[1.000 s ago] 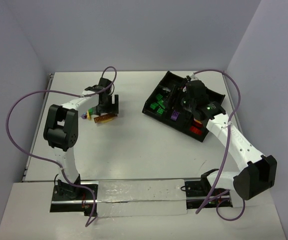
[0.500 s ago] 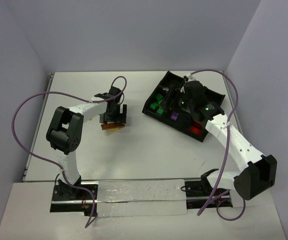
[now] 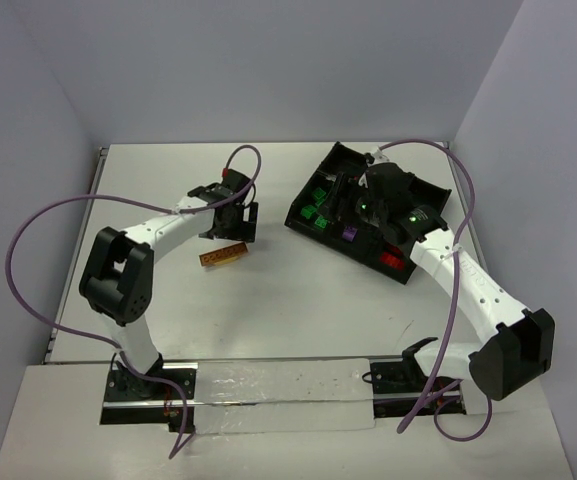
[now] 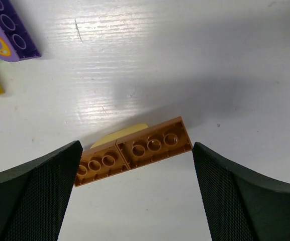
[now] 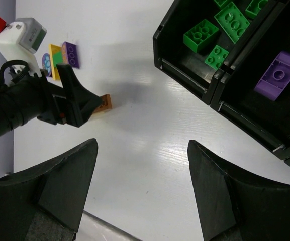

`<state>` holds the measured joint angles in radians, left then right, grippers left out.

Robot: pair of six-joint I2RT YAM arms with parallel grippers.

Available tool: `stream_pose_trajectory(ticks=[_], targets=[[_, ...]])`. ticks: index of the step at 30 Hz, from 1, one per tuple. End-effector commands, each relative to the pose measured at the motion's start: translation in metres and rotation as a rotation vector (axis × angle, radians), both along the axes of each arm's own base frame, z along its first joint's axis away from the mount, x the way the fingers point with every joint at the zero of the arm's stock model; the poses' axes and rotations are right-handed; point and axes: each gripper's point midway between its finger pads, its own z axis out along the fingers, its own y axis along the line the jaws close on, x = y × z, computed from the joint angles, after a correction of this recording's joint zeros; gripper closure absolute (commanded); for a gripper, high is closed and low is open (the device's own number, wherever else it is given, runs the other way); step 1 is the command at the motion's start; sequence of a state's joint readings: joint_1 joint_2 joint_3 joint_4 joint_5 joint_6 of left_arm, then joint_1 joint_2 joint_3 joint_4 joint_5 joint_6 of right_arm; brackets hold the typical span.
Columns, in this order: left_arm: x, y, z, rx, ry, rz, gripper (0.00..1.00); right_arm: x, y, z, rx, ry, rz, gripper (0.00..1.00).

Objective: Sort the legos into containers by color

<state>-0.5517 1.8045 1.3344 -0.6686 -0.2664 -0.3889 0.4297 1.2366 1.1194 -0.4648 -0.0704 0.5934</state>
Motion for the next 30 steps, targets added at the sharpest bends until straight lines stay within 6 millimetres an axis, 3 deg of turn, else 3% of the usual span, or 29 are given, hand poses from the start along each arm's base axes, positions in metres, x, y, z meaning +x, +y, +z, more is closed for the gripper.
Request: stream_pose_trajectory(ticks=[1, 8, 22, 27, 30], targets=[[0.000, 0.004, 0.023, 0.117, -0.067, -0.058, 0.01, 0.000, 0.005, 0.011, 0.028, -0.038, 0.009, 0.20], [-0.018, -0.001, 0.011, 0.225, -0.039, -0.141, 0.01, -0.001, 0.004, 0.012, 0.022, -0.039, 0.006, 0.20], [-0.009, 0.014, -0.021, 0.341, -0.025, -0.095, 0.01, -0.003, 0.002, 0.016, 0.017, -0.045, -0.003, 0.20], [-0.004, 0.022, -0.023, 0.295, -0.029, -0.049, 0.02, -0.005, 0.001, 0.015, 0.015, -0.045, -0.004, 0.20], [0.002, 0.026, -0.022, 0.247, -0.035, -0.015, 0.09, -0.005, 0.001, 0.014, 0.017, -0.043, -0.001, 0.20]])
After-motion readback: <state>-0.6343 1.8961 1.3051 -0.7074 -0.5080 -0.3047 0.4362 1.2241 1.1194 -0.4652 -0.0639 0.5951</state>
